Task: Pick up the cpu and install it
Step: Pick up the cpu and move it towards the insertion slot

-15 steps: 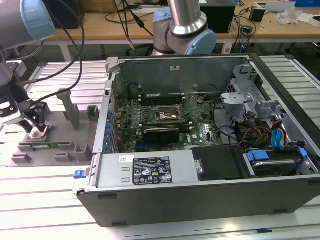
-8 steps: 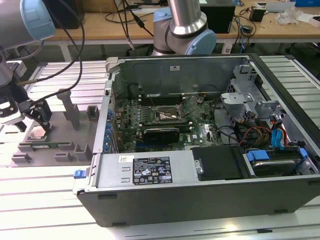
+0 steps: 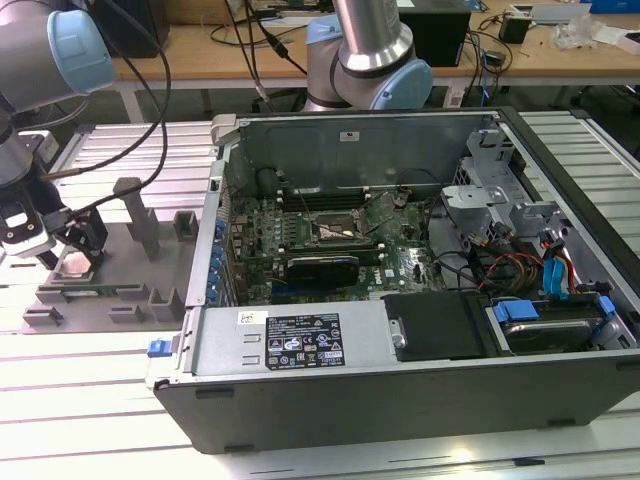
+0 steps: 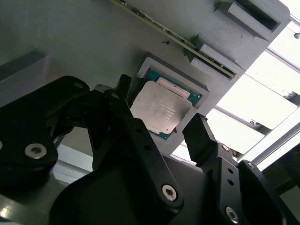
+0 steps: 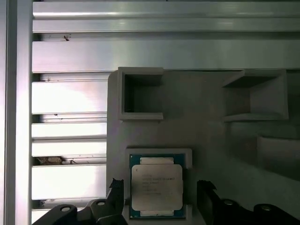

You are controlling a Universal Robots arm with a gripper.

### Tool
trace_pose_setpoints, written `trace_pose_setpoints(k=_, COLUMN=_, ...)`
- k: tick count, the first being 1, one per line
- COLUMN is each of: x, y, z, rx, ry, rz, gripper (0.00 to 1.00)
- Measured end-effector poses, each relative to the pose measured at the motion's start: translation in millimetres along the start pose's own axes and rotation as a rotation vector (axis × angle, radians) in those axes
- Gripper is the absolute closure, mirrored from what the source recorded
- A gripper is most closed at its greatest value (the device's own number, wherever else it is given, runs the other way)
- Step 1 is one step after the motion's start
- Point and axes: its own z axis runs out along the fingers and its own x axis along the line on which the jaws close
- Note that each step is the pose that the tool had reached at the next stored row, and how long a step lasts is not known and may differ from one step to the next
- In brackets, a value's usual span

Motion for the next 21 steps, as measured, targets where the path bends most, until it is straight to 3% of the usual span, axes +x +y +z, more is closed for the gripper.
trace_pose_setpoints(k=10, x=0.3, y=1.7, z=5.1, rx=0.0, ry=0.0002, rz=0.0, gripper=0.28)
trace_pose_setpoints(k=14, x=0.3, y=3.8, z=5.2, rx=0.0138, ry=0.006, rz=0.0, gripper=0.28)
trace_pose_setpoints(k=21, x=0.1, y=4.0, z=3.2, rx=0.0183, ry=0.0058, rz=0.0, gripper=0.28)
